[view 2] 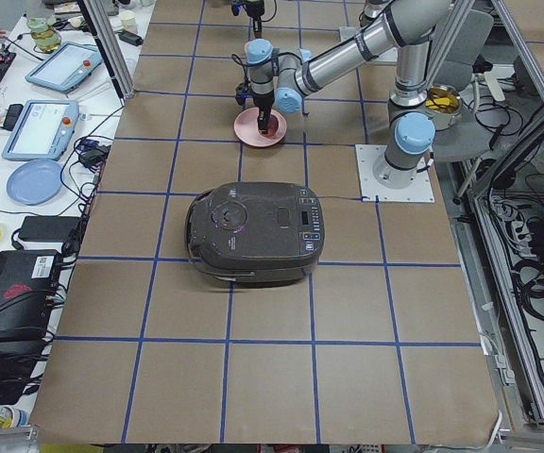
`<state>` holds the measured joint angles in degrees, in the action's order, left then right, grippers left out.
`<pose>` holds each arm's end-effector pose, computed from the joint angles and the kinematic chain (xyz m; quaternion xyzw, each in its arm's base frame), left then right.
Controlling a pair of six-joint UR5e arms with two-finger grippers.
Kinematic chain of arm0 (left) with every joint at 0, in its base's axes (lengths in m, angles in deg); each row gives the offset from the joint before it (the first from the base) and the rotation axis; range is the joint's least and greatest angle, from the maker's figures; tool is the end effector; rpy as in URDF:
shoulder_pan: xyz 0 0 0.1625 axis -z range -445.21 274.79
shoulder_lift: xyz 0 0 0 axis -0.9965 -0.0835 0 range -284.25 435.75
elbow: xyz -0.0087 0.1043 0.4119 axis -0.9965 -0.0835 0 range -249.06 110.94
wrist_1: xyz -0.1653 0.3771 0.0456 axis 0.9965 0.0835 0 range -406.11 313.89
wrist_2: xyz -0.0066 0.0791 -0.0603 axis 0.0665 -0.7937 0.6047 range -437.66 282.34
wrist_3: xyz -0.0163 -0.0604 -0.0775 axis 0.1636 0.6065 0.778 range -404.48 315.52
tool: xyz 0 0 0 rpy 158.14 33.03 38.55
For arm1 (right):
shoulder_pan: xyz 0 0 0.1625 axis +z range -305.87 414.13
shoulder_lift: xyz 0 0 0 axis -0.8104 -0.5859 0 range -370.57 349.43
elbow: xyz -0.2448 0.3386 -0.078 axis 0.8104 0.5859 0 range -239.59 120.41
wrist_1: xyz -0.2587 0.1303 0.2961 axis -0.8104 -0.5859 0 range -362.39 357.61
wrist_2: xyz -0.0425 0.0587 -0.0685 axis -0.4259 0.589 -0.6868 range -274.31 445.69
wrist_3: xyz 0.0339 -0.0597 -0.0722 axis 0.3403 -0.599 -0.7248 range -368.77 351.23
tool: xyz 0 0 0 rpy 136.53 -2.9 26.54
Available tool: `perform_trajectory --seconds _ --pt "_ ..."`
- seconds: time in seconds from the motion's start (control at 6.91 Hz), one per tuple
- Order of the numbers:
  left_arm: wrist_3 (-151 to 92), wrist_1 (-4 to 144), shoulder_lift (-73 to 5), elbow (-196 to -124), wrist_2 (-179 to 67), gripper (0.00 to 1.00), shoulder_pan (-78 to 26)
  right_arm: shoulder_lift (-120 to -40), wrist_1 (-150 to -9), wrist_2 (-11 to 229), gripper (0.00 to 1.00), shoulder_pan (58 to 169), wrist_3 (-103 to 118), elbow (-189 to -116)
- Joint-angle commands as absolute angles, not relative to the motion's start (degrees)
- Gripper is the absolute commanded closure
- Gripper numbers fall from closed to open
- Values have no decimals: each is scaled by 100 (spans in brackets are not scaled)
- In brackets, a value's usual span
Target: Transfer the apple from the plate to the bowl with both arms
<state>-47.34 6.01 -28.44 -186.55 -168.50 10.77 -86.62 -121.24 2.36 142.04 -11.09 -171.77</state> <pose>-0.1820 -0.4736 0.2078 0.0772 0.9964 0.0329 0.0082 0.1264 -0.5106 0.2330 0.0017 0.9963 0.0612 0.0605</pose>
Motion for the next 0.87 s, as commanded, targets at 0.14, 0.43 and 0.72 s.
perform_trajectory --seconds 0.14,0.43,0.72 --pt "-4616 793 -2569 -18324 -16836 100 1085 -8450 -12210 263 100 14729 -692 -17244" --pt "-4362 847 -2489 -18088 -16383 100 1103 -8519 -12228 149 1 14712 -709 -17184" --pt "-4238 1126 -2498 -17632 -15978 100 1094 -8842 -11949 -262 0 14703 -710 -16624"
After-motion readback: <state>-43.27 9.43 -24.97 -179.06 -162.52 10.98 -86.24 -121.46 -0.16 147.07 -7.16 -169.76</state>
